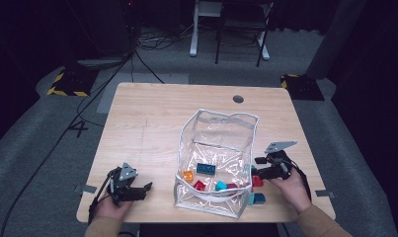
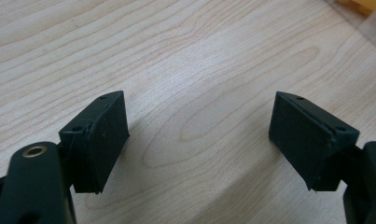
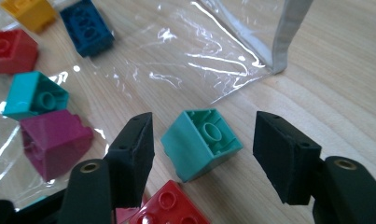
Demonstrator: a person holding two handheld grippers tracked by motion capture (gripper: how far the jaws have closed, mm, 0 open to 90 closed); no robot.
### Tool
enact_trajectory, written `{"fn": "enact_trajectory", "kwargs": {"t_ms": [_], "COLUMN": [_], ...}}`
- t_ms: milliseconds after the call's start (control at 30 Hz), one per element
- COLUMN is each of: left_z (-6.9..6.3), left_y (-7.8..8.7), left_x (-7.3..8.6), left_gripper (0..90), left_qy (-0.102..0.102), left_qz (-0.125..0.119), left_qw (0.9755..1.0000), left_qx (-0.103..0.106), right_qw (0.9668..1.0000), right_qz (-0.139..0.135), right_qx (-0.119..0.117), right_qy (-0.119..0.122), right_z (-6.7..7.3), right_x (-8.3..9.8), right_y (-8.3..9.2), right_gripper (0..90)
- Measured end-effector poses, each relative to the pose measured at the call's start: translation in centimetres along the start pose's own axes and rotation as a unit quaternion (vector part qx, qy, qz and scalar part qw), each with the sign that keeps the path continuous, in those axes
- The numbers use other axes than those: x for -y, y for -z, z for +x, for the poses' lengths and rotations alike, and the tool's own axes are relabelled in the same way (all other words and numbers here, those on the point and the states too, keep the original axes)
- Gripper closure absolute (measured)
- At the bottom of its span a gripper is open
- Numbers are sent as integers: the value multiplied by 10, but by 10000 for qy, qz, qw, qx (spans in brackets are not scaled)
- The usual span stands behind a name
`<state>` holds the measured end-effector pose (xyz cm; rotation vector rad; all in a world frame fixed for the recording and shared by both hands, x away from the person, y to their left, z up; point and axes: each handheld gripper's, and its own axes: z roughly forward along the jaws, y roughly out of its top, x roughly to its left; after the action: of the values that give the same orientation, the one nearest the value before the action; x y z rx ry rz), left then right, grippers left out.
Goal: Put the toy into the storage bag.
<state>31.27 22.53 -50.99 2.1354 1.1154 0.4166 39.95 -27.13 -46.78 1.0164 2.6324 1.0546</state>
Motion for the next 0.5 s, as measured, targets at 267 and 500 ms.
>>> {"fn": "enact_trajectory", "kwargs": {"t_ms": [267, 500], "left_z": [0, 0], "left_y": [0, 0], "left_x": [0, 0], "left_gripper": [201, 201], "left_qy": [-1, -1], "left_qz": [0, 1], "left_qw": [10000, 10000], "left_qx": [-1, -1], "right_qw": [9995, 9989], "right_qz": [200, 152], "right_qx": [241, 418], "right_qy": [25, -175], "right_z": [-2, -17], "right_x": [2, 2], "right_y": [-15, -15], "right_gripper": [399, 413]}}
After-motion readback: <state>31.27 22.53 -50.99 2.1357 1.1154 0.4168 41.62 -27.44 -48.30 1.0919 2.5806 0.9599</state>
